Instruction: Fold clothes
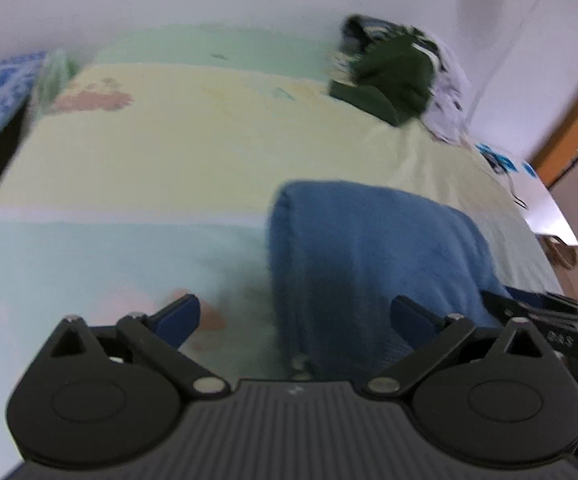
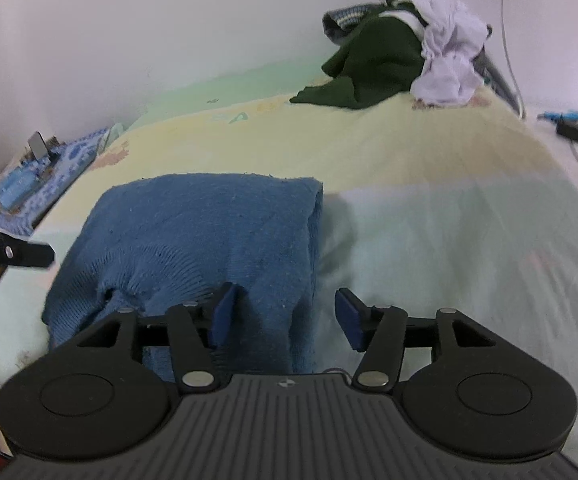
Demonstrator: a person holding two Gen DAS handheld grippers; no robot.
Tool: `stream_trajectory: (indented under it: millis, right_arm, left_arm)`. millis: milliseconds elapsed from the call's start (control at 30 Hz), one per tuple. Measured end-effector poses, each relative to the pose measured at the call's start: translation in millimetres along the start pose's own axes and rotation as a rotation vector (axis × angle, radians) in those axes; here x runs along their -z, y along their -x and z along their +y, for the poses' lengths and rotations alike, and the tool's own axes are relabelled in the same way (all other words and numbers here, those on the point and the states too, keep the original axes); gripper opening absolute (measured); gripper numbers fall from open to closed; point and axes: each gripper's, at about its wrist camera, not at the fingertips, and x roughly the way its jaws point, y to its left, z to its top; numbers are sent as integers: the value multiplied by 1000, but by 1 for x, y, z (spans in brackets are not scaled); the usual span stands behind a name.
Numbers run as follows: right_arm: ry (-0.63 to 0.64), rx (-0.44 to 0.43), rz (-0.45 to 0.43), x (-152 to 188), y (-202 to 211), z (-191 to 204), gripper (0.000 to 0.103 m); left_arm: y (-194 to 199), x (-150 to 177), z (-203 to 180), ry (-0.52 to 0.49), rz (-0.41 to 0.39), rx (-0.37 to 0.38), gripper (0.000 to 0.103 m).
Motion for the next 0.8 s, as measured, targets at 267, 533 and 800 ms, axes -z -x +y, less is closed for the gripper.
stream_trajectory:
  millis: [267, 533, 800]
  right_arm:
    - [71, -44, 22, -3, 0, -2, 59]
    - [9, -122, 79, -7, -4, -20, 59]
    - [-19, -157, 114, -9, -10, -24, 59]
  left_arm:
    - [-23, 5, 2, 109, 95, 20, 94]
    - [-38, 6, 6, 197, 136, 67, 95]
    - [-49, 1, -1, 150, 151, 58, 102]
